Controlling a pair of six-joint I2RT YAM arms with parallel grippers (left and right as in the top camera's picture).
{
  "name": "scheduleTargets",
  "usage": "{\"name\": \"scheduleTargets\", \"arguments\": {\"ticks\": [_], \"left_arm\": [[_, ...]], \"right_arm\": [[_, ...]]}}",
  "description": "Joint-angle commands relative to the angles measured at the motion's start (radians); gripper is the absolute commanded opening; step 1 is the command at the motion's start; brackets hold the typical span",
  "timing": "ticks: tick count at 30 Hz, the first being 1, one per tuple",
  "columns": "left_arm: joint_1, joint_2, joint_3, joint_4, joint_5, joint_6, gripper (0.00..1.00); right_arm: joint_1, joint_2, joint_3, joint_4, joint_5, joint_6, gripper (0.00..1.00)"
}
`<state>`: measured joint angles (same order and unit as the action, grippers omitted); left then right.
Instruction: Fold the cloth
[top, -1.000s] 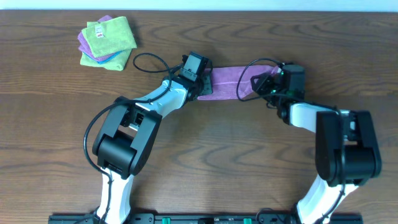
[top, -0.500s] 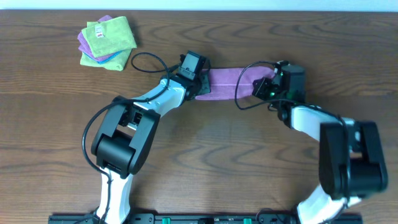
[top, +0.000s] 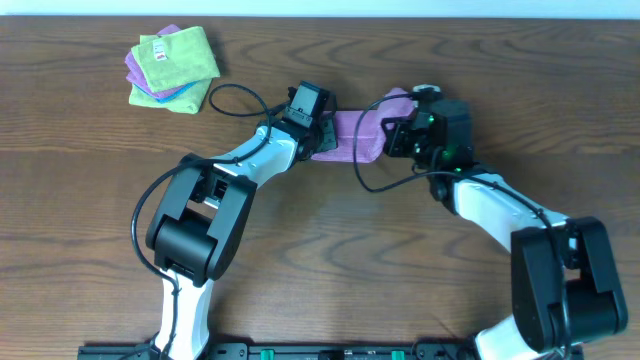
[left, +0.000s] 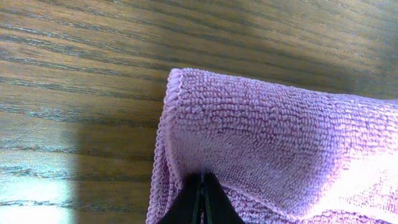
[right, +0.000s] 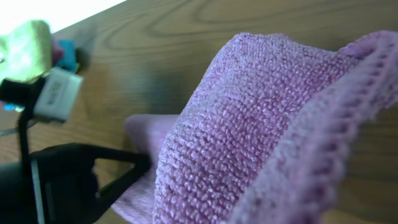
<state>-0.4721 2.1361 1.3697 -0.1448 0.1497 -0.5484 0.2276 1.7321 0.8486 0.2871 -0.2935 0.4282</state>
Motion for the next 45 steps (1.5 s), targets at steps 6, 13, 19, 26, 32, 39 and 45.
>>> {"name": "scheduleTargets", "arguments": {"ticks": [6,13,19,26,32,39,45], "left_arm": [[0.012,0.014,0.010,-0.008,-0.026,0.018,0.06],[0.014,0.013,0.012,-0.011,-0.026,0.018,0.06],[0.035,-0.007,0.060,-0.063,-0.002,0.019,0.06],[0.070,-0.051,0.149,-0.146,0.002,0.074,0.06],[0.105,-0.092,0.195,-0.168,-0.017,0.121,0.05],[0.161,-0.123,0.208,-0.178,-0.027,0.127,0.06],[0.208,-0.157,0.210,-0.215,-0.027,0.158,0.06]], "right_arm": [[0.076,0.050,0.057,0.016,0.013,-0.033,0.01],[0.126,0.143,0.150,0.005,-0.006,-0.044,0.01],[0.132,0.154,0.168,-0.023,-0.025,-0.077,0.01],[0.138,0.154,0.168,-0.075,-0.033,-0.135,0.01],[0.155,0.154,0.168,-0.079,-0.035,-0.158,0.01],[0.197,0.184,0.168,-0.079,-0.027,-0.183,0.01],[0.225,0.225,0.168,-0.077,-0.020,-0.183,0.06]]}}
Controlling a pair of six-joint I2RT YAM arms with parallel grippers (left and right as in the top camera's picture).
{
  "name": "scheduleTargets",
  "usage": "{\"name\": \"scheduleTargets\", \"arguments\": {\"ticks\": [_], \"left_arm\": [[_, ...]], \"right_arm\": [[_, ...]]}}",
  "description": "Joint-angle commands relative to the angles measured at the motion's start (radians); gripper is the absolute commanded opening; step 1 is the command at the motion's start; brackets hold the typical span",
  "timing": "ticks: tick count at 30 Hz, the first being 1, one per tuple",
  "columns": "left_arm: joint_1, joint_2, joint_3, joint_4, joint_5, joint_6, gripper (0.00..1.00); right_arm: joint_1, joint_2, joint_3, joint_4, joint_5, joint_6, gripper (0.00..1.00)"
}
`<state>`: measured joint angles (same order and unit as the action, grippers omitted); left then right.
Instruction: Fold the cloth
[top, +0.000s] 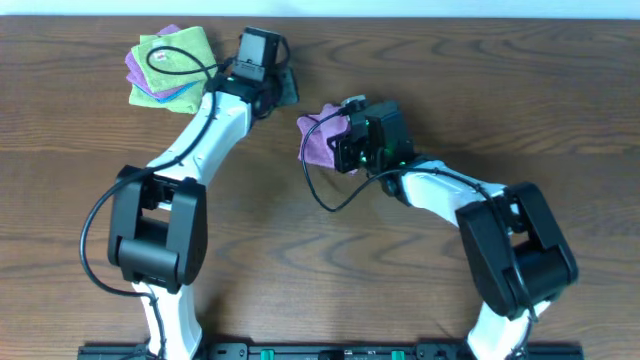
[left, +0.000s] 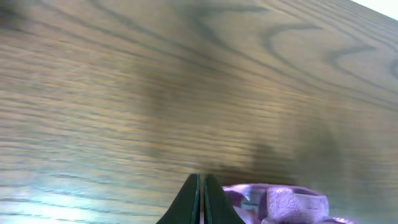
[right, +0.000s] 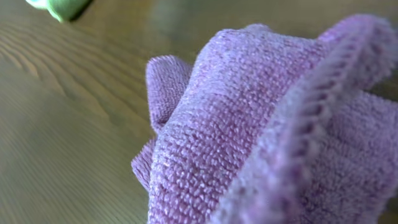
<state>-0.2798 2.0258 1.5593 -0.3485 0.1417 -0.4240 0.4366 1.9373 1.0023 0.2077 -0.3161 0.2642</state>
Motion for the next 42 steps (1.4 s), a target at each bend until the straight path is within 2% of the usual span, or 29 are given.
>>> {"name": "scheduleTargets", "arguments": {"ticks": [1,6,10,15,21,29,42], "left_arm": [[0.022,-0.053,0.020,-0.016,-0.019,0.042,0.06],[0.037,-0.071,0.021,-0.037,-0.019,0.055,0.06],[0.039,-0.072,0.021,-0.048,-0.019,0.055,0.06],[0.040,-0.072,0.022,-0.048,-0.020,0.055,0.06],[0.053,-0.082,0.023,-0.048,-0.019,0.055,0.05],[0.100,-0.116,0.023,-0.065,-0.019,0.055,0.06],[0.109,-0.120,0.023,-0.212,-0.019,0.050,0.06]], "right_arm": [[0.022,0.022,0.014,0.002,0.002,-0.019,0.11],[0.055,0.024,0.014,0.038,0.002,-0.019,0.42],[0.068,0.024,0.016,0.047,-0.008,-0.018,0.55],[0.069,0.024,0.019,0.089,-0.106,0.005,0.63],[0.069,0.023,0.024,0.201,-0.119,0.080,0.63],[0.053,0.022,0.085,0.195,-0.118,0.093,0.63],[-0.043,-0.030,0.093,-0.018,-0.105,0.125,0.65]]}}
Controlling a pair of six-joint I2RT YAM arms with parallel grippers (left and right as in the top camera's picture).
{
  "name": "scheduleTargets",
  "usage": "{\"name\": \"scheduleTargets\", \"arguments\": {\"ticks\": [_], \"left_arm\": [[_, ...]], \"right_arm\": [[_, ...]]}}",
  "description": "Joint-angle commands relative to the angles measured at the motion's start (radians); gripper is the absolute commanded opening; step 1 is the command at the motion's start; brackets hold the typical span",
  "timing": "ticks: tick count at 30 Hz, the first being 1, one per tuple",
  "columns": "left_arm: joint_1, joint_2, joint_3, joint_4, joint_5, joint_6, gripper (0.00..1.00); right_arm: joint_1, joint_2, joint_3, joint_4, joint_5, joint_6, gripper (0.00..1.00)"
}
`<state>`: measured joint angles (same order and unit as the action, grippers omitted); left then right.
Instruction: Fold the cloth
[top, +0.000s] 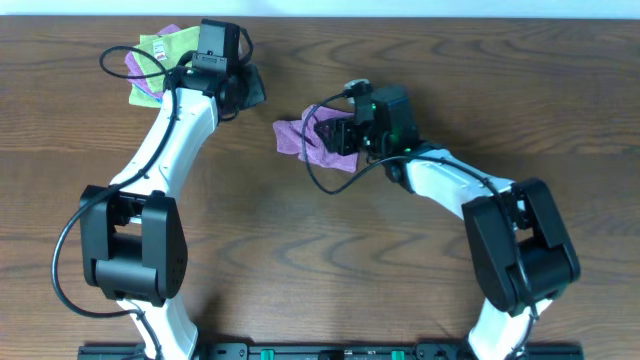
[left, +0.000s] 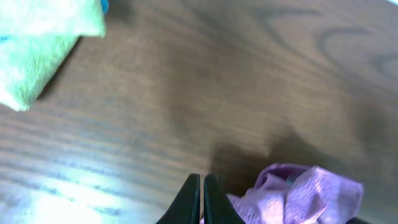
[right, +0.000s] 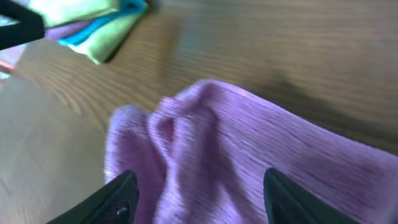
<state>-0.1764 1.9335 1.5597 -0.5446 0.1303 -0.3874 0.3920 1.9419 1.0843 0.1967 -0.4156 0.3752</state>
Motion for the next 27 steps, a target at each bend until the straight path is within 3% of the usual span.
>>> {"name": "scheduleTargets", "arguments": {"ticks": [1,9,18,27], "left_arm": [[0.006,-0.024,0.022,-0.027,-0.007,0.014,0.06],[0.006,-0.003,0.013,-0.035,-0.007,-0.002,0.06],[0.006,0.007,0.013,-0.035,-0.007,-0.010,0.06],[0.006,0.007,0.013,-0.061,-0.007,-0.010,0.06]], "right_arm": [[0.006,-0.034,0.011,-0.006,-0.008,0.014,0.66],[0.066,-0.034,0.023,-0.002,-0.005,0.013,0.65],[0.074,-0.005,0.042,0.001,0.102,0.011,0.57],[0.073,0.153,0.242,-0.083,0.100,-0.016,0.56]]}}
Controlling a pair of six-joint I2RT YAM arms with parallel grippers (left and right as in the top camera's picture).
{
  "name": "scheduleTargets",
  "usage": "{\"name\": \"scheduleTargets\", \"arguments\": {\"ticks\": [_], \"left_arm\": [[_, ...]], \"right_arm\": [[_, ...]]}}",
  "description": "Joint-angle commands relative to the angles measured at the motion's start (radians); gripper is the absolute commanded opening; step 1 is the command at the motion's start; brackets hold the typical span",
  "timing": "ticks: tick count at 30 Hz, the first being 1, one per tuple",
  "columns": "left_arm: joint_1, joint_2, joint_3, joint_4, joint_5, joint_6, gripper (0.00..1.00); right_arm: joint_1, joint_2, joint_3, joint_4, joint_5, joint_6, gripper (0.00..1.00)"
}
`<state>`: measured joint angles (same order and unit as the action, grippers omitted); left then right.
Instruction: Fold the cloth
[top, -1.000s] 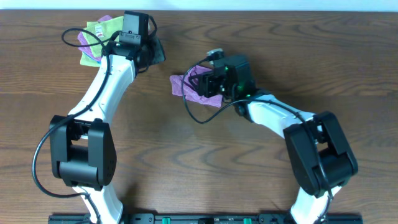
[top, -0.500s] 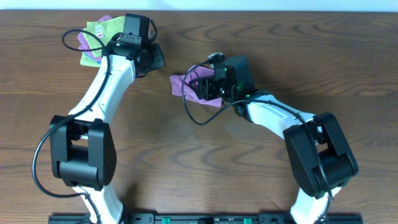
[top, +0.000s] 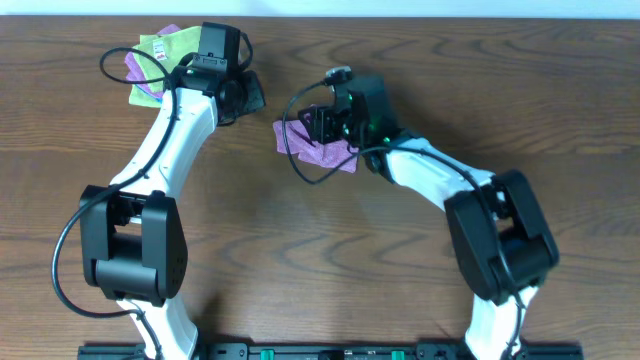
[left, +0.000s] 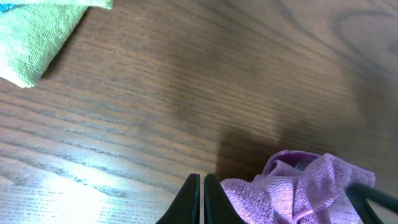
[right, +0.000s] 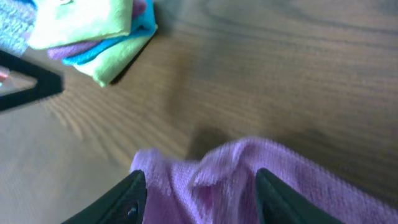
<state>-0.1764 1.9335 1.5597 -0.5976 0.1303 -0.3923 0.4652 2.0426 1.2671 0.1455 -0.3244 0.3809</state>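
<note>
The purple cloth (top: 312, 148) lies crumpled in a heap on the wooden table (top: 420, 260), left of the middle at the back. My right gripper (right: 202, 198) hangs just above it, open, its two dark fingers (right: 132, 198) spread wide with the cloth (right: 249, 180) below and between them. My left gripper (left: 202, 183) is shut on nothing and hovers left of the heap, near the cloth's (left: 298, 190) left edge. In the overhead view the left gripper (top: 245, 95) sits between the cloth and the stack.
A stack of folded cloths (top: 150, 55), green on top with purple and blue beneath, lies at the back left corner, partly behind my left arm. It also shows as the stack (right: 87, 28) in the right wrist view. The table's far edge runs just behind it.
My right gripper has shifted a little to the left over the purple cloth and stays open. The cloth lies in the same heap. My left arm has not moved.
Both grippers were shut on the purple cloth at the middle back of the table. Then the left had let go and stood near the stack, while the right held the bunched cloth farther left. Then the right was open and the cloth lay crumpled, as now.
</note>
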Motion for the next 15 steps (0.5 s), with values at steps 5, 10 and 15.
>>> {"name": "scheduleTargets", "arguments": {"ticks": [5,10,15], "left_arm": [[0.006,0.007,0.013,-0.008,-0.007,-0.005,0.06],[0.006,0.007,0.013,-0.003,-0.007,-0.005,0.06],[0.006,0.007,0.013,-0.003,-0.007,-0.005,0.06]], "right_arm": [[0.000,0.078,0.120,-0.106,0.003,-0.068,0.56],[0.000,0.078,0.121,-0.120,0.003,-0.068,0.42],[0.000,0.078,0.121,-0.119,0.003,-0.068,0.05]]}}
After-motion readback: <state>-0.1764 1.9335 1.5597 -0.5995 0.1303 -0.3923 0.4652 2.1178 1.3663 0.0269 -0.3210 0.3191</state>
